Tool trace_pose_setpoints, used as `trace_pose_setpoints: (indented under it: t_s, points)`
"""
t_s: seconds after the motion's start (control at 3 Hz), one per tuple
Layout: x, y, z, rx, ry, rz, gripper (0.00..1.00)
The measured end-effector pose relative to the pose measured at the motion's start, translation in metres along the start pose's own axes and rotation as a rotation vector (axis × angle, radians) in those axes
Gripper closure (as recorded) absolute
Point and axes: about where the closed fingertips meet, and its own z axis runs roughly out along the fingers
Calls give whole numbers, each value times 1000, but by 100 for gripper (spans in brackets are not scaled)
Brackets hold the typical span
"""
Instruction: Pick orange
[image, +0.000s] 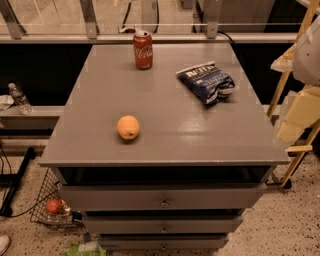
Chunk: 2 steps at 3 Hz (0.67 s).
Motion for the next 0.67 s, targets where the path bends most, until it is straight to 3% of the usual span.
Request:
trace_pose_setpoints:
  t_s: [0.33,0.67]
  points:
    - [0,0,0,0,0,0,0]
    - [-3,2,5,-18,-50,48,0]
